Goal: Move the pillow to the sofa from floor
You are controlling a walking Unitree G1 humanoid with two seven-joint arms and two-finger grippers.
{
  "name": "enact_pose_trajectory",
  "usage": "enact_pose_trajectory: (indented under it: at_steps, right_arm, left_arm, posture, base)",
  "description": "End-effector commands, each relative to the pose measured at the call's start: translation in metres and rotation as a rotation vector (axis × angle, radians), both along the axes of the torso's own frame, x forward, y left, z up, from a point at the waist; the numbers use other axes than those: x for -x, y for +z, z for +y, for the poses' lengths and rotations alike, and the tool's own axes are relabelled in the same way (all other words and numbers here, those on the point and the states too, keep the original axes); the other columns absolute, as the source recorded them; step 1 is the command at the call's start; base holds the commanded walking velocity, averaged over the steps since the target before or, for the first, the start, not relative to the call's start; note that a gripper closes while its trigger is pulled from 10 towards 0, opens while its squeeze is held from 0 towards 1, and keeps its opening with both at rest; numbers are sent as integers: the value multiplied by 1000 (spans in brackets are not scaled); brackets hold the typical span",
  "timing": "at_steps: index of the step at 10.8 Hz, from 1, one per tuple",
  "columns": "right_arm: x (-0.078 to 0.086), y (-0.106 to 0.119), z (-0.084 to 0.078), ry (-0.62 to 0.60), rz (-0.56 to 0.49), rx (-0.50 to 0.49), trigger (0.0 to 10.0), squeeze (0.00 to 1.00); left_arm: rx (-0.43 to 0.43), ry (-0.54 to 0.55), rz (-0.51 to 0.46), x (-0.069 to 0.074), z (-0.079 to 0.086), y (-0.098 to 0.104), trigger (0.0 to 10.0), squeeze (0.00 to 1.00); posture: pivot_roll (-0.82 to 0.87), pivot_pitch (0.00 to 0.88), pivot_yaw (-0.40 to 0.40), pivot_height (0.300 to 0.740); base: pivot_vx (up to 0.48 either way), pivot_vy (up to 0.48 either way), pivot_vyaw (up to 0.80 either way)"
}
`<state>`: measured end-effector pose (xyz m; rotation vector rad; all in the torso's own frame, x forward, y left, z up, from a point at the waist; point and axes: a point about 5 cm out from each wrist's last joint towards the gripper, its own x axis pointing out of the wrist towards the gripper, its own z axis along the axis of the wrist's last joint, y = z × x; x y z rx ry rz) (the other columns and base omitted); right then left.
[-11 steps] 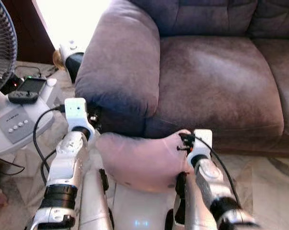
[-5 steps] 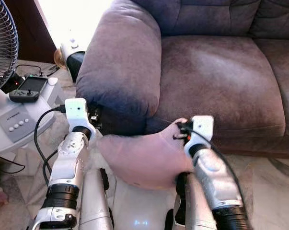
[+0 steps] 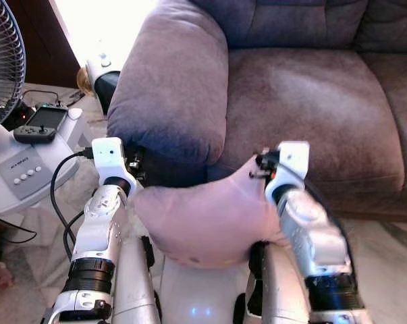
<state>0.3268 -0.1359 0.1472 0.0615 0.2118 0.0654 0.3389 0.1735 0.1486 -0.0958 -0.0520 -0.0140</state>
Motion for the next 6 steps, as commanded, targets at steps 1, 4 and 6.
enact_pose_trajectory:
  at_steps: [1, 4, 6]
  right_arm:
    - [19, 168, 4, 16, -729, -37, 10000, 0]
    - [21, 223, 2, 38, -896, 8, 10000, 0]
    - [7, 204, -7, 6, -809, 32, 10000, 0]
  left_arm:
    - [-3, 3, -112, -1, 3, 22, 10000, 0]
    - [9, -6, -138, -7, -3, 31, 10000, 0]
    - [15, -7, -139, -6, -3, 30, 10000, 0]
  posture:
    - [80, 94, -11, 526]
    - [62, 94, -4, 526]
    - [52, 84, -9, 526]
  base:
    - [0, 0, 0]
    - [0, 0, 0]
    - [0, 0, 0]
